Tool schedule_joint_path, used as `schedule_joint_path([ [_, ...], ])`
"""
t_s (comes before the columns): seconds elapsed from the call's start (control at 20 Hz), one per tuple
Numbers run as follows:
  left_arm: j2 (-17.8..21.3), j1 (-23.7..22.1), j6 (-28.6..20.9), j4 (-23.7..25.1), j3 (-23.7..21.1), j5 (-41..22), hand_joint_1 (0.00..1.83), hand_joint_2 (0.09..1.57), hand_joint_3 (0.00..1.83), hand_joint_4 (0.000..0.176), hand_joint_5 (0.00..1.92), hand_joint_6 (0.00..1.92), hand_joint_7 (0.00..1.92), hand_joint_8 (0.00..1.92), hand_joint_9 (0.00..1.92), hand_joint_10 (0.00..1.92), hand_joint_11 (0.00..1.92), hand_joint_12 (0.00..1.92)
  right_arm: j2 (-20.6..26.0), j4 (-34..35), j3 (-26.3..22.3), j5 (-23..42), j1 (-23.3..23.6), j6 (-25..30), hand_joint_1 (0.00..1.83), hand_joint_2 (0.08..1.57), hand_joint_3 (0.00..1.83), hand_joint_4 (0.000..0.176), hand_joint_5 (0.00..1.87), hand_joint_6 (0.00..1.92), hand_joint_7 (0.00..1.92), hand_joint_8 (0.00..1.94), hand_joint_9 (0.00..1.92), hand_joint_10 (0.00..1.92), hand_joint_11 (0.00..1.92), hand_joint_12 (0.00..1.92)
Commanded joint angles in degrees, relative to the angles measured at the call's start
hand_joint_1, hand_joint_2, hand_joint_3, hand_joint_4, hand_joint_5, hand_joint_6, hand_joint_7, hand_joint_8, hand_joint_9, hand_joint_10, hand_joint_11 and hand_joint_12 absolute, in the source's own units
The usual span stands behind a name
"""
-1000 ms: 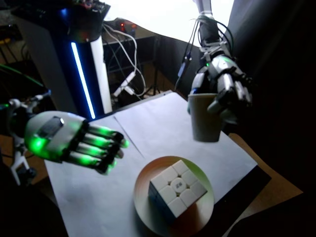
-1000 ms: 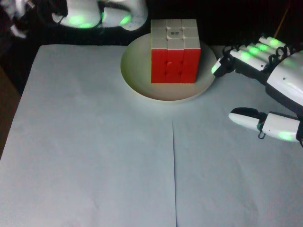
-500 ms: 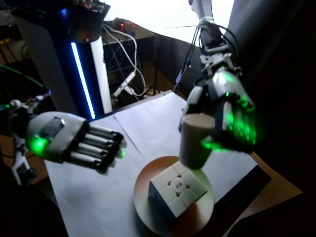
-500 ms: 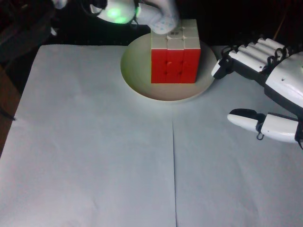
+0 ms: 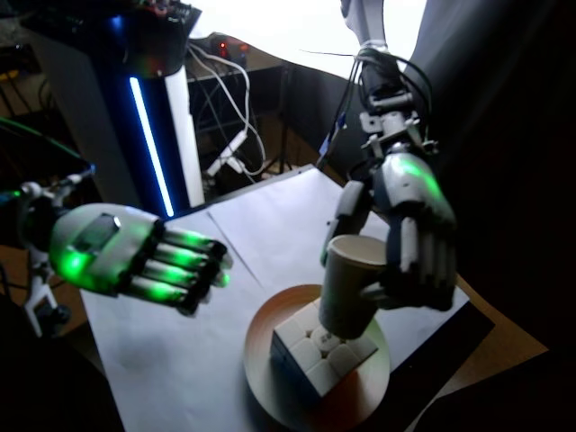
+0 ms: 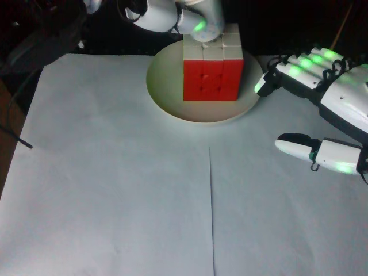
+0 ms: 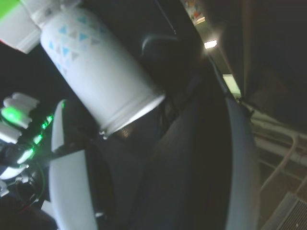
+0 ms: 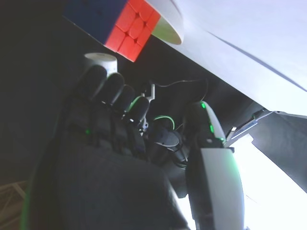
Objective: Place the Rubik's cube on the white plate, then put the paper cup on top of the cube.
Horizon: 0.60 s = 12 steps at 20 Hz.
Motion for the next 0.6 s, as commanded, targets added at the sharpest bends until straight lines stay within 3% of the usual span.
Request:
schedule_joint_path([
  [0.0, -0.2, -1.0, -0.4, -1.3, 0.4, -6.4, 1.16, 1.21, 0.0, 0.0, 0.23, 1.6, 0.24, 1.46, 0.24, 1.7, 0.31, 1.92, 0.0, -0.1, 0.0, 7.2, 0.1, 0.0, 0.8, 1.25, 0.0, 0.0, 0.0, 1.15, 0.01, 1.18, 0.04, 1.37, 0.0, 1.58],
  [0.1, -0.4, -1.0, -0.4, -1.3, 0.5, -6.4, 1.13, 1.22, 0.0, 0.0, 0.2, 1.54, 0.26, 1.37, 0.25, 1.61, 0.27, 1.92, 0.0, -0.1, 0.0, 7.2, 0.1, 0.0, 0.8, 1.26, 0.0, 0.0, 0.0, 1.21, 0.03, 1.14, 0.06, 1.32, 0.0, 1.49],
  [0.15, -0.4, -1.0, -0.4, -1.3, 0.5, -6.4, 1.27, 1.24, 0.0, 0.0, 0.23, 1.5, 0.62, 1.49, 0.59, 1.87, 0.77, 1.92, 0.0, -0.1, 0.0, 7.2, 0.1, 0.0, 0.8, 1.25, 0.0, 0.0, 0.0, 1.2, 0.04, 1.14, 0.06, 1.36, 0.0, 1.61],
  [0.25, -0.6, -1.0, -0.4, -1.3, 0.7, -6.2, 1.2, 1.15, 0.0, 0.0, 0.26, 1.4, 0.23, 1.57, 0.25, 1.8, 0.38, 1.92, 0.0, -0.1, 0.0, 7.2, 0.0, 0.0, 0.79, 1.25, 0.0, 0.0, 0.0, 1.16, 0.01, 1.2, 0.05, 1.42, 0.0, 1.64],
  [0.3, -0.9, -1.0, -0.5, -1.3, 1.0, -5.8, 1.17, 1.15, 0.0, 0.0, 0.25, 1.41, 0.23, 1.31, 0.19, 1.54, 0.18, 1.92, 0.0, -0.1, 0.0, 7.2, 0.0, 0.0, 0.77, 1.26, 0.0, 0.0, 0.0, 1.18, 0.02, 1.22, 0.06, 1.37, 0.0, 1.55],
  [0.4, -1.5, -0.9, -0.5, -1.3, 1.6, -5.0, 1.14, 1.17, 0.0, 0.0, 0.25, 1.32, 0.3, 1.08, 0.22, 1.38, 0.13, 1.92, 0.0, -0.1, 0.0, 7.2, 0.0, 0.0, 0.79, 1.25, 0.0, 0.0, 0.0, 1.19, 0.01, 1.2, 0.04, 1.37, 0.0, 1.58],
  [0.55, -3.5, -0.9, -0.5, 0.2, 2.7, -2.6, 1.15, 1.2, 0.0, 0.0, 0.24, 1.26, 0.34, 0.99, 0.26, 1.32, 0.13, 1.9, 0.0, -0.1, 0.0, 7.2, 0.0, 0.0, 0.79, 1.25, 0.0, 0.0, 0.0, 1.14, 0.02, 1.17, 0.05, 1.37, 0.0, 1.63],
])
